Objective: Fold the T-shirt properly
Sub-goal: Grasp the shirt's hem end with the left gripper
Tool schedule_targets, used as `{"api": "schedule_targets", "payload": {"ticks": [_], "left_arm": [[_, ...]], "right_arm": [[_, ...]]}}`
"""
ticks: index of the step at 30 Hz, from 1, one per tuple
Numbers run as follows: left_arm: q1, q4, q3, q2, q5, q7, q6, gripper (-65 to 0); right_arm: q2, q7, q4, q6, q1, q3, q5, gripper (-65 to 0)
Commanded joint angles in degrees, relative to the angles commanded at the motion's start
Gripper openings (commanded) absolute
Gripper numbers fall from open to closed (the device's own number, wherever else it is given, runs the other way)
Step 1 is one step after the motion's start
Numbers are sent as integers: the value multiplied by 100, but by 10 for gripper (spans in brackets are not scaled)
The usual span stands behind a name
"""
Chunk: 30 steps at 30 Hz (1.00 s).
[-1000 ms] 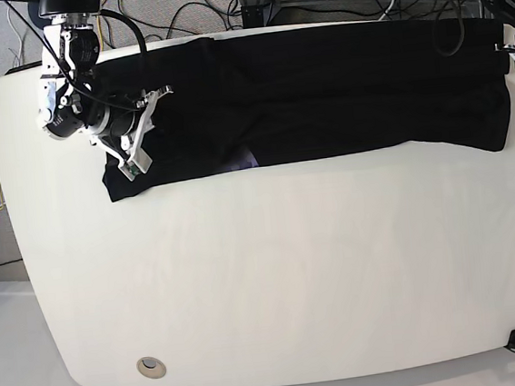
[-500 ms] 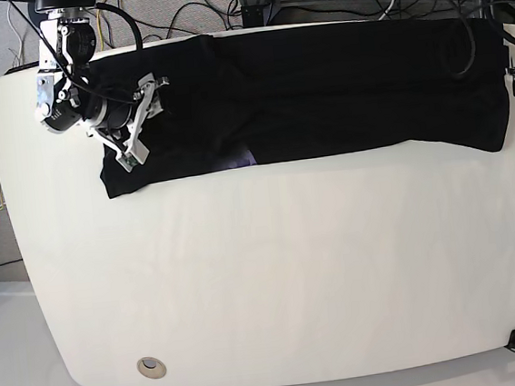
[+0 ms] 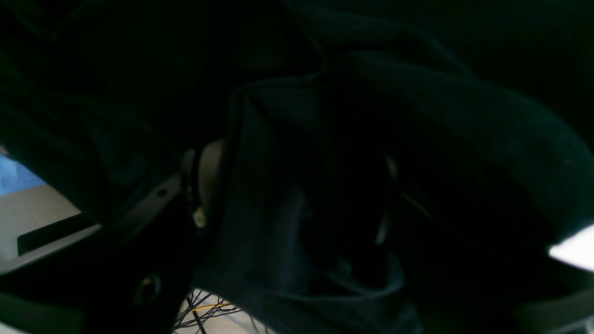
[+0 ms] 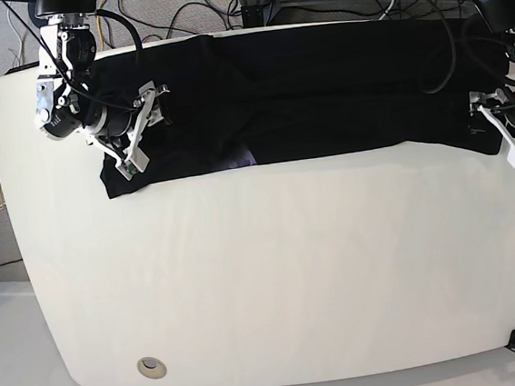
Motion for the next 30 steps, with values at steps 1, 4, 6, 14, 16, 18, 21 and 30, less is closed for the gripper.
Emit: {"api": "schedule_targets", "payload": {"ticks": [1, 4, 6, 14, 16, 18, 21, 30], "left_arm": [[0, -26, 0, 18, 0, -26, 0, -60], [0, -26, 0, 26, 0, -26, 0, -60], [-9, -26, 0, 35, 0, -26, 0, -60], [-466, -35, 0, 35, 0, -35, 0, -60], [-510, -35, 9, 35, 0, -35, 0, -60], [-563, -35, 9, 44, 9, -35, 0, -60], [-615, -158, 132, 132, 9, -35, 0, -60], [-607, -615, 132, 149, 290, -413, 0, -60]], "right_arm": [[0, 0, 0, 0, 0, 0, 0, -294], [0, 0, 0, 0, 0, 0, -9, -294], [0, 0, 0, 0, 0, 0, -9, -294], [0, 79, -18, 0, 0, 0, -18, -294], [0, 79, -18, 0, 0, 0, -18, -294], [0, 79, -18, 0, 0, 0, -18, -294], [0, 79, -18, 0, 0, 0, -18, -294], [-9, 79, -18, 0, 0, 0, -9, -294]]}}
